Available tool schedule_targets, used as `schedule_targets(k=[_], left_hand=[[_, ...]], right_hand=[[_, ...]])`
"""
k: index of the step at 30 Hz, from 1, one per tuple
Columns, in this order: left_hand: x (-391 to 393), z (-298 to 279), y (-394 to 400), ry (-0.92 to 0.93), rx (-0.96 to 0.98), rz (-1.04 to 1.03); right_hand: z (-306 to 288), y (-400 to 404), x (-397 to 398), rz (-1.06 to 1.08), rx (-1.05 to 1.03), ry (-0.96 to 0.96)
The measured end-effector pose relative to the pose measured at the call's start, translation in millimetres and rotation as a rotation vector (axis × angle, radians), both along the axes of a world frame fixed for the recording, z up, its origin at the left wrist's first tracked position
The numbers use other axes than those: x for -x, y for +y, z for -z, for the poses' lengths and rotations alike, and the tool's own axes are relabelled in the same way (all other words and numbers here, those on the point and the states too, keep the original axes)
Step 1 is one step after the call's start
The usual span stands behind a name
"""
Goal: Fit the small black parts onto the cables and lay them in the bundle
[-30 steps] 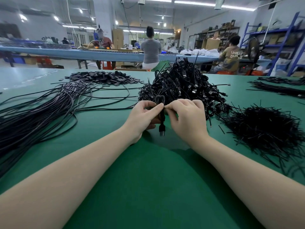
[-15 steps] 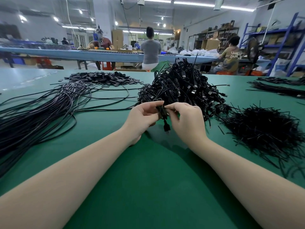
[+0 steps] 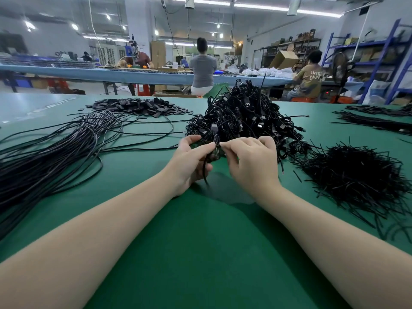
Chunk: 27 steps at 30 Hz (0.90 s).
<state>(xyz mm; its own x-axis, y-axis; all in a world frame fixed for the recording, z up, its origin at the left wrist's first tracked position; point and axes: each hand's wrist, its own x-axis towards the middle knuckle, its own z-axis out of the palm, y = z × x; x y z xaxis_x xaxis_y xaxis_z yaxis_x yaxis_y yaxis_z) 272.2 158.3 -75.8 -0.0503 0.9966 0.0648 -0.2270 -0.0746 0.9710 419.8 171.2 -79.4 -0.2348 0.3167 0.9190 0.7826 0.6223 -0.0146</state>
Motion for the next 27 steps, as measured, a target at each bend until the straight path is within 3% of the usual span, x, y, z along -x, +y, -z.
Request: schedule_targets(k=[3,7,14,18,21,24,27], left_hand=[[5,-2,0,-0.07,0.026,0.11],[6,1,1,-0.001,-0.018,0.198],[-1,9,3,0.111,-0.192,0.026],[-1,11,6,0.145,-0.157,-0.138],[-2,9,5,0.143,-0.129,-0.1],[1,4,2,0.025,-0.057,-0.075],[5,2,1,0.021,-0.012,-0.02]], right_hand=[[1,-1,2,-0.017,0.021,0.0],[2,1,-3,-0.008,0.219,0.056],[3,3,-3,-0.051,0.284,0.08],[2,-1,1,-0.049,0.219,0.061],[0,-2,2,-0.022,0.106,0.029],[0,0,1,0.004,-0.066,-0.052],[1,-1,4,-0.016,-0.107,-0.086]])
